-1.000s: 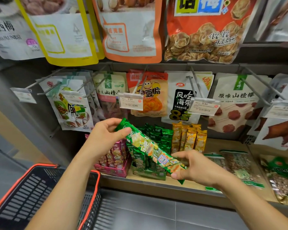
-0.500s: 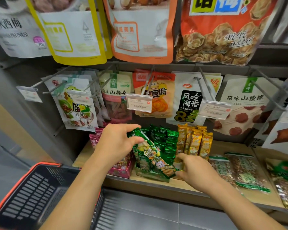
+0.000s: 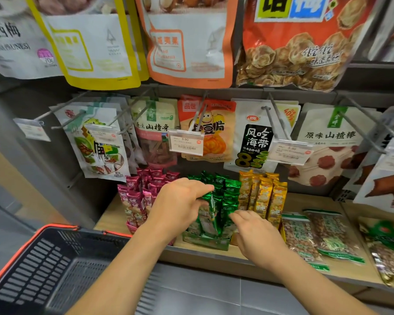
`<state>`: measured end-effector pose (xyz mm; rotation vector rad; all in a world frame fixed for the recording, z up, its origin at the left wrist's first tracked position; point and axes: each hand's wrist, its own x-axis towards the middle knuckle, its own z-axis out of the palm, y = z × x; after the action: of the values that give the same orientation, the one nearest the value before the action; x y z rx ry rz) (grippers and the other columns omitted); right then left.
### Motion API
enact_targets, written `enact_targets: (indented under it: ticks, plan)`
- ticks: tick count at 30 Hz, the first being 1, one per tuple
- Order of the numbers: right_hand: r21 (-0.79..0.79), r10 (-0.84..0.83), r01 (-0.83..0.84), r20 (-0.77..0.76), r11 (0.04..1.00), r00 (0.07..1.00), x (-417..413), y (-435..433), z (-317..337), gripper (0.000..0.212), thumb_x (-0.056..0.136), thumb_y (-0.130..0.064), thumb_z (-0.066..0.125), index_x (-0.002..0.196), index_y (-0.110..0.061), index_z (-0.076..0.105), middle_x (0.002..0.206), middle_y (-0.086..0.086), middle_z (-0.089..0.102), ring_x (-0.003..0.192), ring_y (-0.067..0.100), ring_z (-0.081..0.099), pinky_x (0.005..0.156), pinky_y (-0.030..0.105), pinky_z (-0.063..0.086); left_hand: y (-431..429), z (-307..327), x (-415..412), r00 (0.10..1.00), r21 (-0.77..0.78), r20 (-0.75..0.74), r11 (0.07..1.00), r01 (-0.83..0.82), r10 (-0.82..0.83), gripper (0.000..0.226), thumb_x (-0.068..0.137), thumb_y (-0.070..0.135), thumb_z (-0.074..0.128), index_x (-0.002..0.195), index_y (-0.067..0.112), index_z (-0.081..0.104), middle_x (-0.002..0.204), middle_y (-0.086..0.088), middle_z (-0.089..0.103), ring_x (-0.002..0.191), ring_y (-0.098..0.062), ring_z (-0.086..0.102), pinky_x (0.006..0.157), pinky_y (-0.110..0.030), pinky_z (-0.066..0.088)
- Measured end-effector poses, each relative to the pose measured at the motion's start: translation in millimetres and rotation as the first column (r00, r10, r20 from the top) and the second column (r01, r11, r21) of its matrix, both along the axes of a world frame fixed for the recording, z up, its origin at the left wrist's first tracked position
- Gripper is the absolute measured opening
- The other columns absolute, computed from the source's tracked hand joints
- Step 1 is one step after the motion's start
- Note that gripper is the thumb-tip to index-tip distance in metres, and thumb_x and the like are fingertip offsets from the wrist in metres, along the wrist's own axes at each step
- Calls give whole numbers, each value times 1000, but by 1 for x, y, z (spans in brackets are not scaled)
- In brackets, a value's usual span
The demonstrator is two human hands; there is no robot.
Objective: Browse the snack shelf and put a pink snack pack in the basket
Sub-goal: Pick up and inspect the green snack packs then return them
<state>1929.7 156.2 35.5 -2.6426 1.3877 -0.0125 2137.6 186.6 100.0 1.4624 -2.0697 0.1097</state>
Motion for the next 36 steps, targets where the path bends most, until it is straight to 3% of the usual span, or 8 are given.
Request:
enact_targets:
  ticks: [6, 14, 19, 21, 26, 29, 33, 36]
  plan:
    - [63, 10, -11, 9, 998, 1000, 0, 2, -4, 53, 97, -22, 44, 149, -19, 30, 151, -2, 36, 137, 20, 32, 105, 41, 41, -2, -14, -6, 1000, -29, 6, 999, 31, -30, 48, 60, -8, 81, 104, 10, 76, 96, -5, 75, 81, -25, 70, 74, -34, 59]
    - [220, -59, 13, 207, 975, 976, -1, -11, 5, 53, 97, -26, 52, 147, -26, 37, 145, -5, 49, 129, 16, 48, 106, 33, 41, -5, -65, -30, 969, 512, 238, 840, -180, 63, 39, 90, 2, 53, 125, 20, 49, 108, -9, 61, 102, -31, 58, 84, -41, 49]
    - [178, -151, 96, 328, 979, 933, 13, -34, 18, 40, 96, -22, 54, 137, -23, 52, 126, -3, 64, 115, 17, 60, 98, 34, 49, -4, -73, -36, 914, 402, 407, 899, -171, -8, 37, 89, 1, 51, 125, 8, 53, 131, -9, 42, 117, -31, 35, 92, -43, 44]
    - [125, -172, 135, 366, 983, 915, 27, -46, 21, 37, 96, -23, 55, 133, -22, 56, 125, -1, 65, 117, 20, 58, 98, 36, 49, -5, -70, -38, 902, 410, 432, 891, -196, 0, 34, 84, -3, 54, 118, 4, 56, 123, -12, 41, 115, -33, 37, 86, -45, 45]
    - [40, -187, 187, 9, 982, 982, 68, -63, 15, 40, 95, -42, 53, 131, -24, 55, 128, 4, 60, 127, 29, 41, 96, 41, 42, -8, -62, -32, 904, 471, 426, 861, -192, -31, 33, 83, -4, 53, 114, 5, 60, 110, -13, 54, 108, -34, 52, 86, -46, 49]
    - [-17, -185, 184, -157, 983, 970, 84, -64, 7, 37, 92, -36, 59, 125, -19, 60, 131, 5, 55, 130, 30, 36, 99, 44, 35, -8, -58, -27, 902, 500, 427, 847, -179, -60, 31, 82, -3, 52, 111, 4, 62, 109, -14, 58, 105, -35, 55, 87, -47, 50]
    - [-43, -158, 153, -162, 987, 974, 84, -60, 4, 38, 89, -27, 63, 126, -21, 60, 133, 6, 49, 129, 30, 34, 100, 45, 35, -7, -56, -21, 919, 514, 388, 844, -150, -73, 29, 85, 0, 50, 110, 6, 63, 107, -11, 60, 102, -34, 58, 85, -45, 51]
    - [-104, -119, 121, 19, 987, 993, 73, -50, 21, 40, 95, -33, 55, 134, -26, 53, 137, 4, 45, 128, 28, 35, 99, 42, 38, -6, -54, -20, 930, 527, 359, 839, -135, -76, 28, 86, 2, 49, 111, 6, 62, 107, -11, 61, 101, -33, 58, 84, -44, 51]
